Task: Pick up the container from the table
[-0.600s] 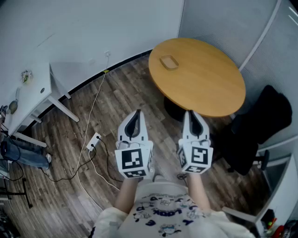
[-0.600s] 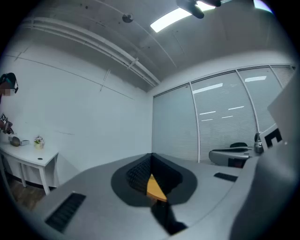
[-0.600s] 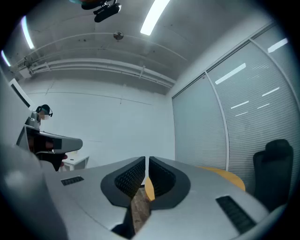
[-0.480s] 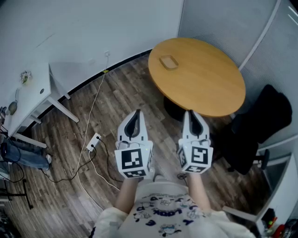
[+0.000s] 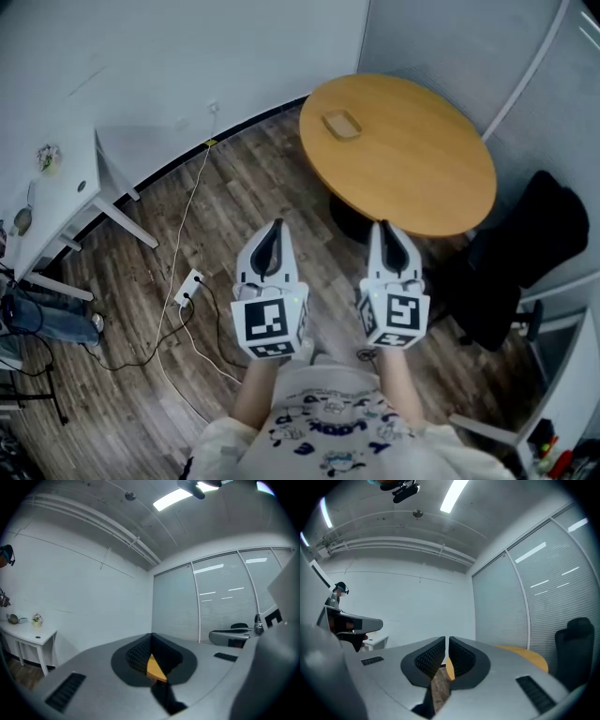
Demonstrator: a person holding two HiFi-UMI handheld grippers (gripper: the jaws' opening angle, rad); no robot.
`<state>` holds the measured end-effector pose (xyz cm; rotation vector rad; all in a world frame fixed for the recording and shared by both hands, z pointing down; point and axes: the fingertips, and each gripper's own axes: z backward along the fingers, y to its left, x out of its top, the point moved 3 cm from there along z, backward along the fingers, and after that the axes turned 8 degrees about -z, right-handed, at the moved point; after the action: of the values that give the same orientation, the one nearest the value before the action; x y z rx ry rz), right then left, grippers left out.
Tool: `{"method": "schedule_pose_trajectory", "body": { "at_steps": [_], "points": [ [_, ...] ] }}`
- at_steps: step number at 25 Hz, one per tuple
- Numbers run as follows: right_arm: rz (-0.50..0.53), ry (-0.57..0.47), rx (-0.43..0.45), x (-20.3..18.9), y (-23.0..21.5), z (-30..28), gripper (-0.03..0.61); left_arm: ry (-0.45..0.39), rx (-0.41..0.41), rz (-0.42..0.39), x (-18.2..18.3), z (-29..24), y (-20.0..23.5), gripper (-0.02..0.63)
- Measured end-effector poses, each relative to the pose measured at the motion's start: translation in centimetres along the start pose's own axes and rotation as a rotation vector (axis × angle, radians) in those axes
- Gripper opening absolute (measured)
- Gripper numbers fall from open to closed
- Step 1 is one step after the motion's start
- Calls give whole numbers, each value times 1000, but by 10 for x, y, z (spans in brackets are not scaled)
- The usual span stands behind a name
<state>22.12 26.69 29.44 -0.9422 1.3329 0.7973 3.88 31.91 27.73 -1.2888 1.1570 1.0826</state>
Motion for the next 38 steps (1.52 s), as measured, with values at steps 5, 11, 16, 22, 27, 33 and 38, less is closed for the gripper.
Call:
{"method": "schedule_pose_trajectory", "body": {
  "at_steps": [5, 11, 16, 22, 27, 33, 38],
  "points": [
    [-17, -1, -4, -8, 6, -12, 26, 1, 0, 6, -7, -7, 14, 2],
    [-36, 18, -10, -18, 15, -26, 26, 17, -5, 9, -17, -17, 28, 2],
    [-42, 48, -11, -24, 21, -38, 26, 45, -11, 19, -25, -25, 39, 2],
    [-40, 79, -1, -35, 23, -58, 26, 69, -10, 32, -37, -45, 47, 2],
    [-45, 98, 14, -41, 14, -99, 26, 88, -8, 35, -43, -84, 53, 2],
    [-49, 123, 34, -48, 3, -163, 26, 104, -6, 31, -49, -145, 62, 2],
    [-46, 135, 57, -48, -12, -224, 26, 113, 8, 30, -46, -205, 70, 2]
  ]
}}
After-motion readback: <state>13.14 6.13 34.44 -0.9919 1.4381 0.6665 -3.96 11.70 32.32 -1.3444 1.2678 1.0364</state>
